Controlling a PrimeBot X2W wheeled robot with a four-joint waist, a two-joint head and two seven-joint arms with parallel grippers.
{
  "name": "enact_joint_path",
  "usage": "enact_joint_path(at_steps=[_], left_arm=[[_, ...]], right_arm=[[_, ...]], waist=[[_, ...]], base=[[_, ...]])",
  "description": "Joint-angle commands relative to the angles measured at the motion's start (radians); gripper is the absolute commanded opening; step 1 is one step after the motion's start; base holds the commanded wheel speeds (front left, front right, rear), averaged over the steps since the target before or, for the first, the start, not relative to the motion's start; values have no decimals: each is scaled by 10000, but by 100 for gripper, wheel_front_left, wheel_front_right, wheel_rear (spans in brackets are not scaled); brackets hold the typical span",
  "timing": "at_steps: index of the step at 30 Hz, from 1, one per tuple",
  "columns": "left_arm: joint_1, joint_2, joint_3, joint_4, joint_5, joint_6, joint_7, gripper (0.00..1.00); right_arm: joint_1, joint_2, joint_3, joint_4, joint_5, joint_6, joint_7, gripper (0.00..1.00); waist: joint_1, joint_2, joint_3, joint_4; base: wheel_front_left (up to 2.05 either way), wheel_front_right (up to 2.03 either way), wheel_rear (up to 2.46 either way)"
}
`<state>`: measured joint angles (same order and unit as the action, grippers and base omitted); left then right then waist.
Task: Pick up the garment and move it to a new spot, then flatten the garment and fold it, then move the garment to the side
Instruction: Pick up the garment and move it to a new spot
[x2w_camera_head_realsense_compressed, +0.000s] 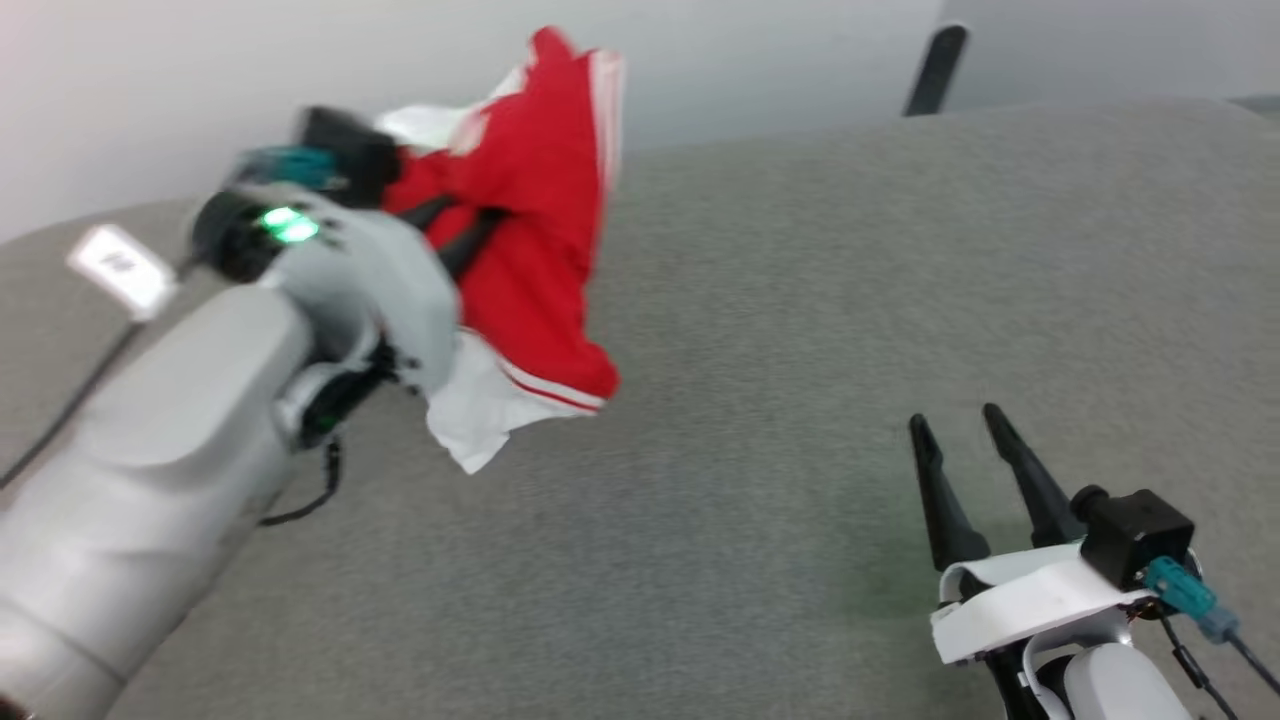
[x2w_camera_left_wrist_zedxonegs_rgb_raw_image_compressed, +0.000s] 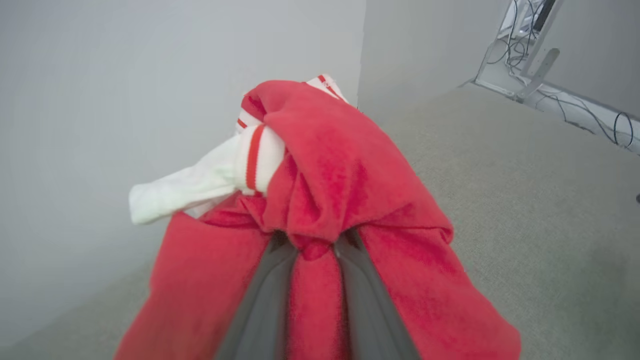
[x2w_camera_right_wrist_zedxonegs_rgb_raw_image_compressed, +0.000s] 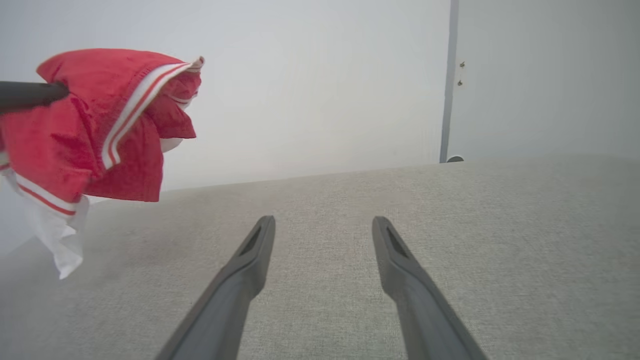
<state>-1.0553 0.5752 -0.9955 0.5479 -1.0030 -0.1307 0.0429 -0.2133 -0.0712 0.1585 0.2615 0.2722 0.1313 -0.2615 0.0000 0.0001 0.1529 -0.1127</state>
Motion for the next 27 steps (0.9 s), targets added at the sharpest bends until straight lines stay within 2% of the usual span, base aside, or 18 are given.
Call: enact_joint_path(at_steps=[1, 5, 10, 18, 27], left_arm=[[-298, -179, -385, -85, 226, 1, -27, 0], [-1028, -555, -1610, -259, 527, 4, -221, 0], [-1651, -901, -2653, -647, 293, 5, -356, 0], [-1410, -1147, -2849, -685, 352, 7, 463, 0], [-588, -941, -2860, 98, 363, 7, 2013, 0]], right_arm=[[97, 56, -136, -90, 63, -10, -50, 100], [114, 154, -327, -275, 163, -10, -50, 100], [75, 210, -360, -460, 449, -10, -50, 100], [-130, 214, -348, -758, 1264, -10, -50, 100], [-233, 214, -75, -941, 1696, -10, -50, 100]], waist=[[0, -1, 432, -832], [0, -1, 814, -1537], [0, -1, 1342, -2340], [0, -1, 2127, -3193], [0, -1, 2581, -3682]], base=[[0, 0, 0], [0, 0, 0], [0, 0, 0], [0, 0, 0], [0, 0, 0]])
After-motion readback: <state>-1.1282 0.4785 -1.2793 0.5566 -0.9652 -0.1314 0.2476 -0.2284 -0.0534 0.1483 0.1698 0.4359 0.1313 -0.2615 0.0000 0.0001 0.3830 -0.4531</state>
